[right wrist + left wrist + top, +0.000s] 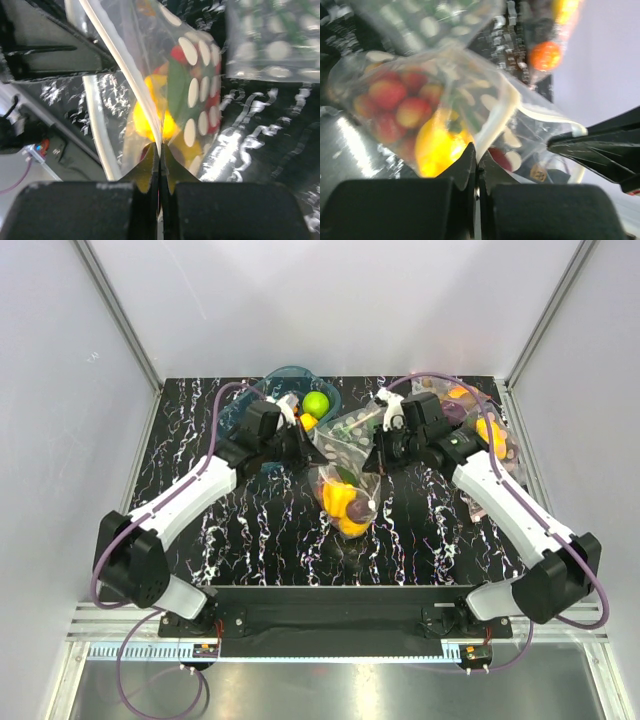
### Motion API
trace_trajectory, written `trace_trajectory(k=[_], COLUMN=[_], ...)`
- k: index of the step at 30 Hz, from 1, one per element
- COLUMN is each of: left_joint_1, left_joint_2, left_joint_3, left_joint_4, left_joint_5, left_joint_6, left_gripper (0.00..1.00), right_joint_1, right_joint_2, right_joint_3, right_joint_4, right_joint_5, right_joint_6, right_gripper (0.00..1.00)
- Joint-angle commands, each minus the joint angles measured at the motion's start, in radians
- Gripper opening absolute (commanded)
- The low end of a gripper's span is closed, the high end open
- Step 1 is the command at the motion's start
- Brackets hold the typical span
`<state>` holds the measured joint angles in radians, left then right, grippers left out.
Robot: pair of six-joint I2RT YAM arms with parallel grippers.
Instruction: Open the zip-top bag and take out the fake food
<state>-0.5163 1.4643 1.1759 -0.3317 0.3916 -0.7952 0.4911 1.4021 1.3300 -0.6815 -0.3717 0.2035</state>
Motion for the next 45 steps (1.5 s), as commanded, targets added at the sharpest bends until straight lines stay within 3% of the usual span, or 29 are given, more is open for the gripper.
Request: trace_trajectory(k=[1,5,9,13,16,20,23,25,28,30,34,35,38,45], left_joint_1=[-0.005,-0.004,-0.005,-0.004,-0.008,-0.022,-0.053,-0.079,-0.154,-0.205,-0.248,-0.246,-0.255,-0.327], left_joint_2=[0.033,0.037,0.042,0.01,-0.048,-0.05,-0.059,-0.067,-0.058,-0.048,-0.059,-0.049,0.034,0.062], left_joint_3=[0.09,0.119,0.14,0.136,0.062,0.037,0.088,0.212,0.425,0.496,0.431,0.413,0.401,0.326], left_joint_4=[0.121,0.146,-0.053,-0.249,-0.297,-0.288,-0.29,-0.331,-0.438,-0.477,-0.362,-0.316,-0.34,-0.273], left_joint_5=[0.148,0.207,0.143,-0.11,-0.19,-0.18,-0.149,-0.19,-0.276,-0.287,-0.216,-0.197,-0.169,-0.232], left_joint_6=[0.016,0.071,0.181,0.231,0.228,0.264,0.298,0.31,0.338,0.35,0.344,0.343,0.369,0.387], left_gripper=[0.0,0.0,0.0,0.0,0.0,0.0,0.27,0.43,0.62,0.66,0.63,0.55,0.44,0.55], right_joint_1=[0.003,0.004,0.004,0.004,0.006,0.012,0.017,0.021,0.021,0.024,0.027,0.027,0.027,0.027], right_joint_2=[-0.069,-0.089,-0.11,-0.111,-0.081,-0.019,-0.003,0.003,0.014,0.012,0.002,-0.002,-0.006,-0.017], right_joint_3=[0.113,0.172,0.164,0.095,0.034,0.037,0.049,0.055,0.051,0.043,0.032,0.031,0.029,0.011], right_joint_4=[-0.094,-0.191,-0.23,-0.202,-0.167,-0.152,-0.138,-0.138,-0.151,-0.147,-0.147,-0.147,-0.142,-0.11], right_joint_5=[0.184,0.292,0.35,0.326,0.249,0.186,0.151,0.151,0.155,0.148,0.148,0.146,0.139,0.137], right_joint_6=[-0.027,-0.041,-0.006,0.051,0.108,0.134,0.148,0.161,0.175,0.183,0.189,0.191,0.192,0.226], right_gripper=[0.0,0.0,0.0,0.0,0.0,0.0,0.0,0.0,0.0,0.0,0.0,0.0,0.0,0.0])
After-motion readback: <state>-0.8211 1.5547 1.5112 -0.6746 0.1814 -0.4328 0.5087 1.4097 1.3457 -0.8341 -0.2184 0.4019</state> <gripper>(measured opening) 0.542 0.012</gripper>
